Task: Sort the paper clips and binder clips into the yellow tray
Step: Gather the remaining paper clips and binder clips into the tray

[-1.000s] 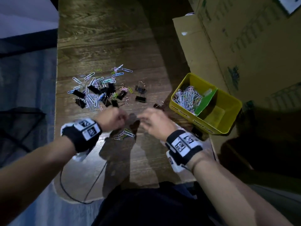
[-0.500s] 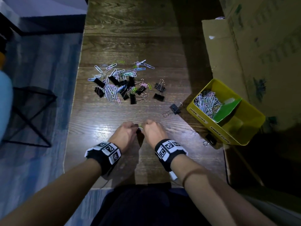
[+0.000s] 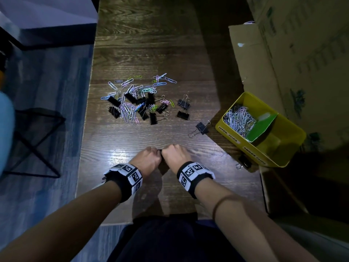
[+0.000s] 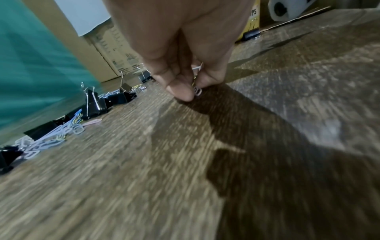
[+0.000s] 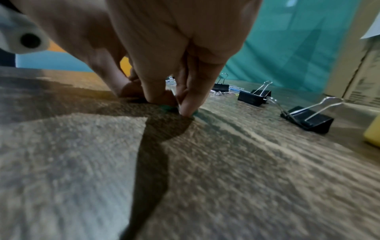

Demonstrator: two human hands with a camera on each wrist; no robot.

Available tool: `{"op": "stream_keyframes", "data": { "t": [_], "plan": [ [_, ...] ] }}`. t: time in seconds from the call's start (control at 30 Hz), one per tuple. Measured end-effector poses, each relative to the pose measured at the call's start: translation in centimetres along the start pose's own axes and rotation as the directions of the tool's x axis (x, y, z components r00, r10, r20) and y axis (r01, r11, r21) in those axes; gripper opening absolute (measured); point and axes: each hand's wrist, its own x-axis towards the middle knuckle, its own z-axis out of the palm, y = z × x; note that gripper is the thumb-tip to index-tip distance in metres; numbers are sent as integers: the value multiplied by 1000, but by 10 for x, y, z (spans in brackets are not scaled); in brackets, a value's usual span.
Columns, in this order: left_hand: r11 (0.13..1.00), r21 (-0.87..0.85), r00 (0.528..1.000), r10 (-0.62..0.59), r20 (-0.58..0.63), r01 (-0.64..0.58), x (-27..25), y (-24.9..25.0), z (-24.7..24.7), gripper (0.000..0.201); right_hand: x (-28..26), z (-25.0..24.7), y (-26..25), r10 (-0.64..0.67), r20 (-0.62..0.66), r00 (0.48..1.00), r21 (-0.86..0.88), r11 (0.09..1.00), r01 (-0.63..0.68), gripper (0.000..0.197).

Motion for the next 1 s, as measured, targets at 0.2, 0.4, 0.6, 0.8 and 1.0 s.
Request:
{"op": "stream_keyframes", "data": {
  "t": [0.2,0.4,0.6,0.8,1.0],
  "plan": [
    [992,-27,992,-120,48,121,7,8,-9,27,-1,-1,6,143,-1,990,160,977,-141,25],
    [987,-25,987,-158,34,159,10,11,-11,28,-4,3,12,236,16,972,284,931,-231,24],
    [982,-71,984,-177,6,177,11,9,-14,32,-4,6,12,253,-15,967,332,914,-234,22],
    [977,-112,983,-183,-23,179,14,3,-14,31,1,7,13,273,10,962,396,882,-254,22],
    [759,-576,922,-387,-22,305,29,-6,-42,28,-8,6,32,513,-43,857,755,578,-308,17]
  ]
}}
